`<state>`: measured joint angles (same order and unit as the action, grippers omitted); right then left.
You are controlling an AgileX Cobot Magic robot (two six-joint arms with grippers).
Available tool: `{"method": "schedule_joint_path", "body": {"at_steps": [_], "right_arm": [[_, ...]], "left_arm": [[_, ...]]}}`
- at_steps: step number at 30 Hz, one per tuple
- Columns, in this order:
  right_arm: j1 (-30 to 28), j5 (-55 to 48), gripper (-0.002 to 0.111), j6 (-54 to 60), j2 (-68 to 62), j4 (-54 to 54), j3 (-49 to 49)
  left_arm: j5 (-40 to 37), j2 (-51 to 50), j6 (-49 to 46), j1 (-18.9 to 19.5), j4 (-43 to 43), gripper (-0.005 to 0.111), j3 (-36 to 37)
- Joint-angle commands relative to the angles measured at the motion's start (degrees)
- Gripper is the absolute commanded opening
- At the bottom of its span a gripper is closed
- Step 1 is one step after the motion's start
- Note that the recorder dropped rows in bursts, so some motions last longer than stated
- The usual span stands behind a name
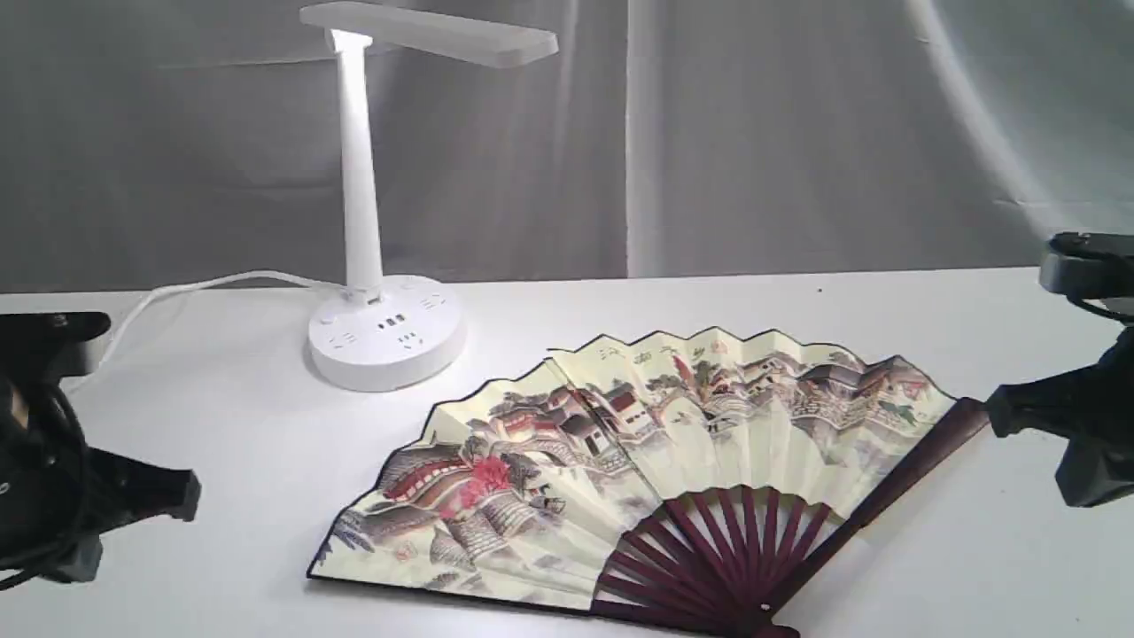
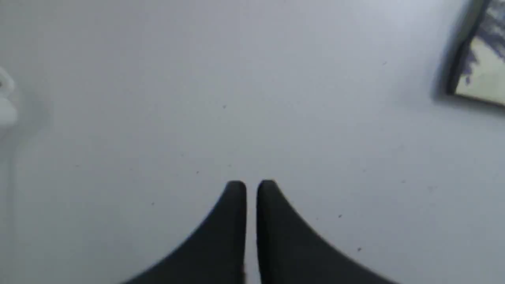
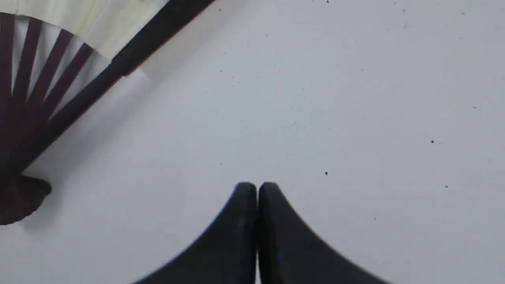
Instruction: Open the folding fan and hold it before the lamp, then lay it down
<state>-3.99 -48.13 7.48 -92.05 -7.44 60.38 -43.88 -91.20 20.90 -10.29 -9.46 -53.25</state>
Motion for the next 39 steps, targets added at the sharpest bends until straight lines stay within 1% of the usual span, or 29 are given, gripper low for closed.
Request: {"method": "schedule_joint_path", "body": {"at_steps": [1, 5, 9, 11, 19, 24, 32, 39], "right_arm": [[0.0, -2.1, 0.000, -0.3, 2.4, 1.2, 0.2], [0.0, -4.3, 0.000, -0.2, 3.6, 2.2, 0.0], [0.0, -4.0, 0.000, -0.2, 4.7, 2.2, -2.6], [0.0, -2.9, 0.000, 0.0, 5.4, 2.2, -4.6], [0.0, -1.6, 0.000, 1.2, 9.8, 3.5, -8.0], [0.0, -1.6, 0.000, 1.3, 12.9, 4.4, -8.0], [0.0, -1.6, 0.000, 1.3, 19.8, 4.4, -8.0], [0.0, -1.6, 0.000, 1.3, 27.5, 4.4, -8.0]], "left_arm": [[-3.0, 0.6, -5.2, 0.9, 0.1, 0.005, -0.4], [-3.7, 0.6, -7.6, 1.0, 2.2, 0.005, -0.4], [-3.5, 0.6, -16.9, 1.0, 10.4, 0.005, -0.4], [-3.9, 0.6, -18.4, 1.0, 11.5, 0.005, -0.4], [-3.7, 1.6, -18.3, 1.0, 10.7, 0.005, -0.4], [-2.9, 6.8, -18.2, 1.0, 10.7, 0.005, -0.4], [-4.4, 15.8, -18.2, 1.0, 9.9, 0.005, -0.4], [-8.0, 21.5, -18.2, 1.0, 7.9, 0.005, -0.4]]}}
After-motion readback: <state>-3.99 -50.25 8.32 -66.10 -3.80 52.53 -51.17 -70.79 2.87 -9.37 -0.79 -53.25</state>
